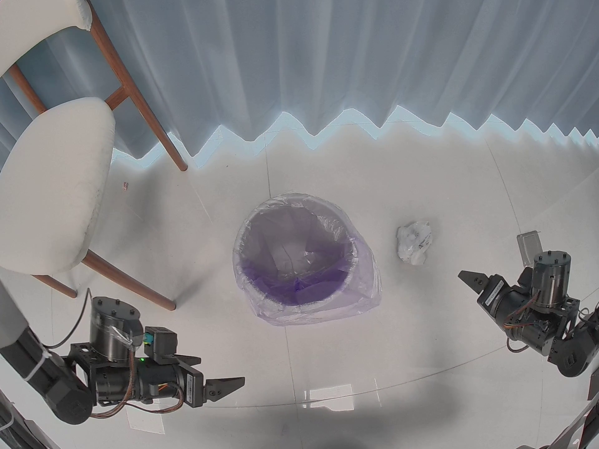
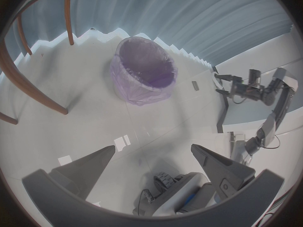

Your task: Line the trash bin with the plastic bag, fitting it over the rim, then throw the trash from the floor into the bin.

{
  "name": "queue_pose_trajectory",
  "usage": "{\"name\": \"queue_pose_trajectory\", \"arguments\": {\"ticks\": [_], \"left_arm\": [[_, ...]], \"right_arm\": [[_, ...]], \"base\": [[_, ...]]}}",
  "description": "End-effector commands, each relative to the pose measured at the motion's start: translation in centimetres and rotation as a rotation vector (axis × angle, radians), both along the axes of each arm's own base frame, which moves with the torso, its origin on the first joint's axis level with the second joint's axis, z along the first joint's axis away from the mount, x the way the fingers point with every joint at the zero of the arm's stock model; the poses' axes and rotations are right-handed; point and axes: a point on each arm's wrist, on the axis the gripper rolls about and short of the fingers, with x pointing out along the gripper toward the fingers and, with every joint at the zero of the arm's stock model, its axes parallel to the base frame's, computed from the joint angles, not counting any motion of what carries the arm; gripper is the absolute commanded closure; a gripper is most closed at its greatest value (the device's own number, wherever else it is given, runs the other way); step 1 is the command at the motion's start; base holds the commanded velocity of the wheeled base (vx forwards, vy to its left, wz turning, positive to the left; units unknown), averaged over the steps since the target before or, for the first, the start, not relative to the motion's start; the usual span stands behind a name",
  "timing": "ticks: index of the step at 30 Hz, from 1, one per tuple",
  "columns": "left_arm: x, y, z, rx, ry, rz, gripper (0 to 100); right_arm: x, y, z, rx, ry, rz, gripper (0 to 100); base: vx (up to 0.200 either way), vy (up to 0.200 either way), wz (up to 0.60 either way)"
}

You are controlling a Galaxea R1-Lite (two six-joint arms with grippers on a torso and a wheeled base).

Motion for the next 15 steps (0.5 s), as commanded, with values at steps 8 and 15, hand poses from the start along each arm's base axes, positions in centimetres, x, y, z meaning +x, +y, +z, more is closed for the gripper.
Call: {"name": "queue_pose_trajectory", "arguments": {"ticks": [8, 15], "left_arm": [[5.1, -2.6, -4.3, 0.003, 0.061, 0.075, 0], [9.2, -4.6, -6.7, -0.082, 0.009, 0.292, 0]], "right_arm": [[-2.3, -0.3, 0.7, 0.019, -0.05, -0.013, 0], [-2.3, -0.3, 0.6, 0.019, -0.048, -0.011, 0]], "base": [[0.0, 0.0, 0.0], [0.0, 0.0, 0.0]]}}
